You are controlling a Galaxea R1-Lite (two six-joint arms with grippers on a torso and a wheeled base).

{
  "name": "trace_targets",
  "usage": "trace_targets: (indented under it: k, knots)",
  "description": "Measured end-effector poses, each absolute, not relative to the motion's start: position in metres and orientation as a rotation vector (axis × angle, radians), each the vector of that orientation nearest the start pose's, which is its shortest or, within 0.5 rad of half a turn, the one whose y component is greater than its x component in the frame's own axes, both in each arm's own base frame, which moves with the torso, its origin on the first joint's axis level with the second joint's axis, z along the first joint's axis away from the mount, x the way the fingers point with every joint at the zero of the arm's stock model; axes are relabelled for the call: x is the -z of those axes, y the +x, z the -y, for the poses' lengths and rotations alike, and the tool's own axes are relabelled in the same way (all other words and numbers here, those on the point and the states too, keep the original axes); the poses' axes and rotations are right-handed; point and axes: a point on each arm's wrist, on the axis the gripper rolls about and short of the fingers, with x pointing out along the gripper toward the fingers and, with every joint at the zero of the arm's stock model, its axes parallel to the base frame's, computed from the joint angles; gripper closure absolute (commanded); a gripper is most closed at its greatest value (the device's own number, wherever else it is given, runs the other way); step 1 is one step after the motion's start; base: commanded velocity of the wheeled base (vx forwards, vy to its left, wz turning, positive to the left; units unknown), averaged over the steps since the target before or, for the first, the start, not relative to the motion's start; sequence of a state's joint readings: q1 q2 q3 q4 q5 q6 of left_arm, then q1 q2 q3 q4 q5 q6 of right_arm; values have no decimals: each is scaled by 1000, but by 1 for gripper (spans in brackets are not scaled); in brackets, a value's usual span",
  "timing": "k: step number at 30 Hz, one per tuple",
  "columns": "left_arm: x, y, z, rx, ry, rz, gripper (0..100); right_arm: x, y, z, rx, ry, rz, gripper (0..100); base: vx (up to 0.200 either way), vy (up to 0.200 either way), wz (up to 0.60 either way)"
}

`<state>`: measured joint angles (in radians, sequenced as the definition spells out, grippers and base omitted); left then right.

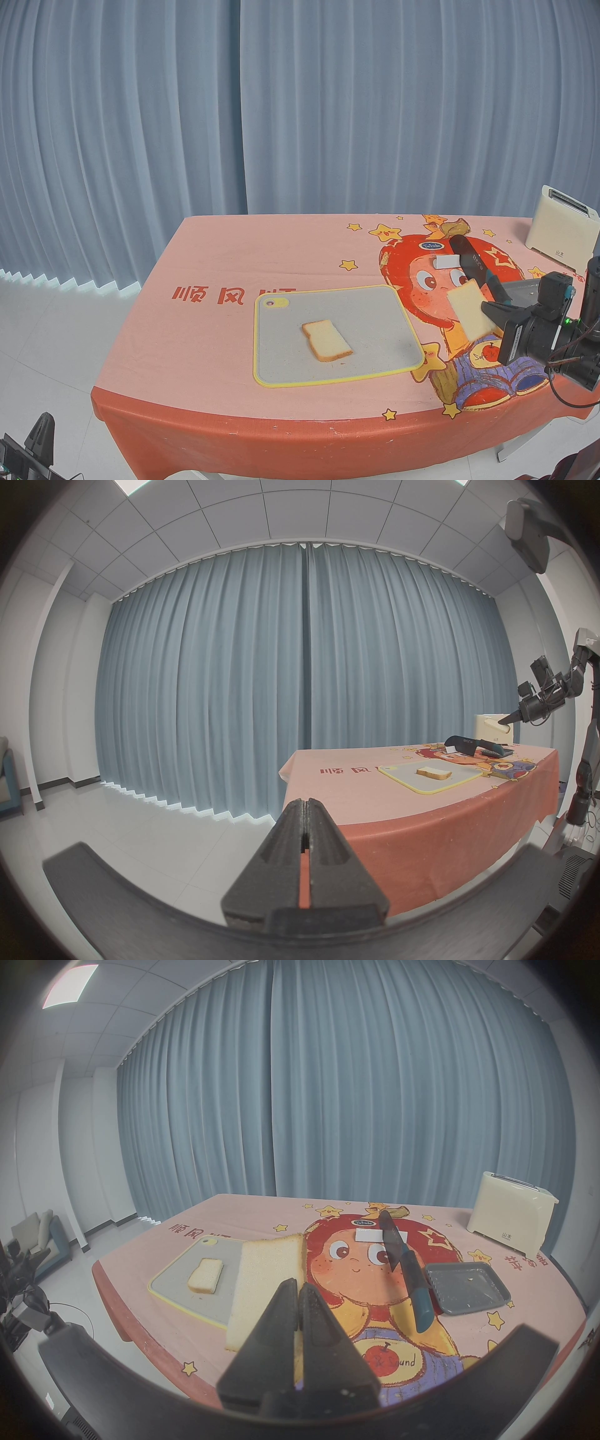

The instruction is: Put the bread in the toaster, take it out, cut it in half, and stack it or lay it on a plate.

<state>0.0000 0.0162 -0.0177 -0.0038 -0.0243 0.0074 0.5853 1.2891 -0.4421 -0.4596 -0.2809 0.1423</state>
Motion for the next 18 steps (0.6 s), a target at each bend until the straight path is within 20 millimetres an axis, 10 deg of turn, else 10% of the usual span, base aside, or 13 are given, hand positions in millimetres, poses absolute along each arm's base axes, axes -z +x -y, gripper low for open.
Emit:
trace_targets:
  k: [7,18]
  knots:
    - [-81,-23,0,19,7,6,100,-168,155,-95,-275,-24,-375,100,0,0,0]
    - [-81,-23,0,18,6,6,100,-167,153,-94,-273,-21,-373,100,0,-200,0]
